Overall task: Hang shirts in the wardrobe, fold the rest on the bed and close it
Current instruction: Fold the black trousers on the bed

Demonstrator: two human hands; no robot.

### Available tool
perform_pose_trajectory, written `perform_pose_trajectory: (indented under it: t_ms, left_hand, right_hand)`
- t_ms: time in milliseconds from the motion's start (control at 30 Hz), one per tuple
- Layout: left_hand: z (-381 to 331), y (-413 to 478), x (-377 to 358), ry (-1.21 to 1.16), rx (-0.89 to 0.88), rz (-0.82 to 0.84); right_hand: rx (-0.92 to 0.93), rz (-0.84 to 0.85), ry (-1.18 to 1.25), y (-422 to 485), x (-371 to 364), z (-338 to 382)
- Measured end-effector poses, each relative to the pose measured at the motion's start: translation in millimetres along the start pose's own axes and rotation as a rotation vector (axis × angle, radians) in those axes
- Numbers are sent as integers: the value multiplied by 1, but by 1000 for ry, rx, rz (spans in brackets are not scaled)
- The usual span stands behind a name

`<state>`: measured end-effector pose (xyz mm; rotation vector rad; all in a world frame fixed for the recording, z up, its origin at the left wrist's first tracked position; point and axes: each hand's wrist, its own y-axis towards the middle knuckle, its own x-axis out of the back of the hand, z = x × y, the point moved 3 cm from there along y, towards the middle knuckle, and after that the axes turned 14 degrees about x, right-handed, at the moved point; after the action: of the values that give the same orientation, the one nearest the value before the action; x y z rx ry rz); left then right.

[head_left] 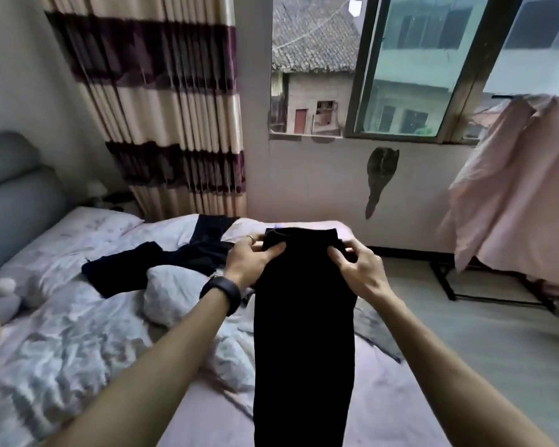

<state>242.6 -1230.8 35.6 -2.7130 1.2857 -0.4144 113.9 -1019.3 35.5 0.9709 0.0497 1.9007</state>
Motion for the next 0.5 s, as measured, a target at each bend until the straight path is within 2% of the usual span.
perform_pose_trajectory:
  t_ms: [200,400,500]
  left_hand:
    - [126,76,-26,51,183,111]
    - [175,143,-40,293,192,144]
    - [180,199,-51,161,283,136]
  right_hand:
    - [-235,138,33,-20,-109,-105]
    - [-339,280,-276,-6,-156,-166]
    - [-397,278,-247,33,-187,-189]
